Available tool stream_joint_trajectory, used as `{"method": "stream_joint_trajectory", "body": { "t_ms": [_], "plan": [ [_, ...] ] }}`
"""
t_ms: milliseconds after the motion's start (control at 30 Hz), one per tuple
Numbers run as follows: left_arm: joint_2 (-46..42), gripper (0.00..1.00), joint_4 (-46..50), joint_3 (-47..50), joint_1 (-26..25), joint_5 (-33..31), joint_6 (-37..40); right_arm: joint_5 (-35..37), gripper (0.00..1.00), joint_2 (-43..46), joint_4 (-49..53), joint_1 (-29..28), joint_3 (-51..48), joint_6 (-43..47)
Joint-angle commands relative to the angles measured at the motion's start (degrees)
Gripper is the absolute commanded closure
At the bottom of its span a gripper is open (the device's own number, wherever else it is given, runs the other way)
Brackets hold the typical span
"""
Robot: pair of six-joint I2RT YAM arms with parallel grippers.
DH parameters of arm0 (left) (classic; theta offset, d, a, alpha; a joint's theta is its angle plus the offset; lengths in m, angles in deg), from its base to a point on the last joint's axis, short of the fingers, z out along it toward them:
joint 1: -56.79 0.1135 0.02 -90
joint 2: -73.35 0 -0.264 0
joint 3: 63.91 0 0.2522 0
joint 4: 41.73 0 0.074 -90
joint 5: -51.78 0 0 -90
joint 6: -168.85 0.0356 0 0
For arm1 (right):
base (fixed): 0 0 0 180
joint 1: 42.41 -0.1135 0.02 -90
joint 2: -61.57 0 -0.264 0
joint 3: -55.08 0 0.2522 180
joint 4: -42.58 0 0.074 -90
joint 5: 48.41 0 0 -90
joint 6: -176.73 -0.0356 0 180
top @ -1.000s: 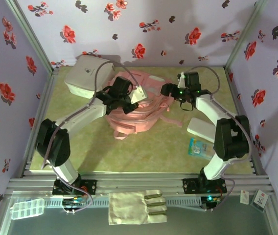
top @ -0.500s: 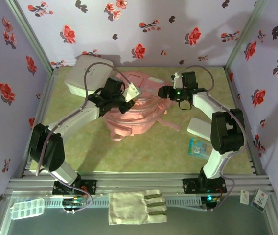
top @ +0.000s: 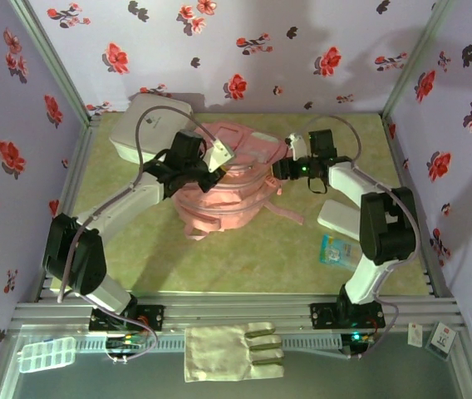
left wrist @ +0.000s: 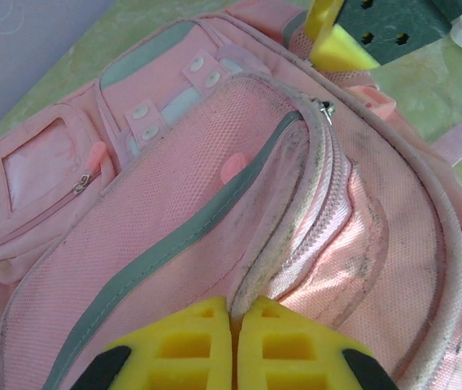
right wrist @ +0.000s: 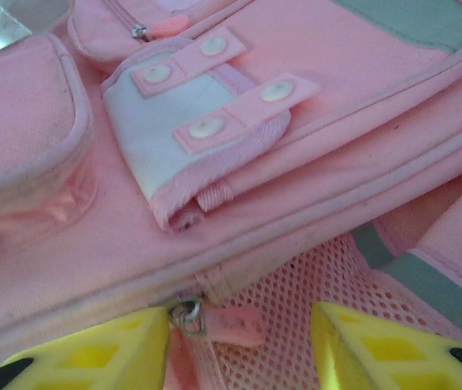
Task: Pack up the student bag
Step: Unzip the student bag at the center of the table.
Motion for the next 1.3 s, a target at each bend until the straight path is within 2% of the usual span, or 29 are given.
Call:
{"method": "stream_joint_trajectory", "body": {
  "t_ms": [0,100,233,400,867,933,1100,1200,1267],
  "plan": [
    [-3.9,1.0,-3.2,-0.2,1.5,-0.8,-2.7,-0.1,0.51,2.3,-0.6,0.5,-1.2,8.6],
    [-4.1,1.0,-3.2,-0.1,1.6,-0.8,-2.6,-1.4,0.51,1.7,1.8,0.5,-0.7,12.8],
    [-4.5,1.0,-3.1,0.0,1.7,-0.4,-2.7,0.3,0.54,1.3,2.5,0.5,-0.7,17.0],
    [-4.5,1.0,-3.1,0.1,1.7,-0.1,-2.7,-0.7,0.66,-1.2,4.2,0.4,2.2,18.7],
    [-4.2,1.0,-2.9,-0.1,1.7,1.0,-3.0,-5.0,0.61,-4.8,7.1,-1.0,5.8,23.3],
    [-4.1,1.0,-2.7,-0.1,1.7,1.1,-2.9,-6.6,0.64,-5.2,7.5,-1.2,6.1,24.6],
    [-4.1,1.0,-2.5,0.1,1.6,1.2,-3.1,-3.8,0.87,-4.5,6.0,-1.6,5.2,24.8],
    [-4.0,1.0,-2.5,0.4,1.7,1.2,-2.9,-1.7,0.97,-2.6,5.2,-1.4,3.6,25.3],
    [-3.8,1.0,-2.6,0.6,1.7,1.1,-2.8,-1.2,1.0,-1.3,5.5,-0.8,2.8,25.7]
  ]
}}
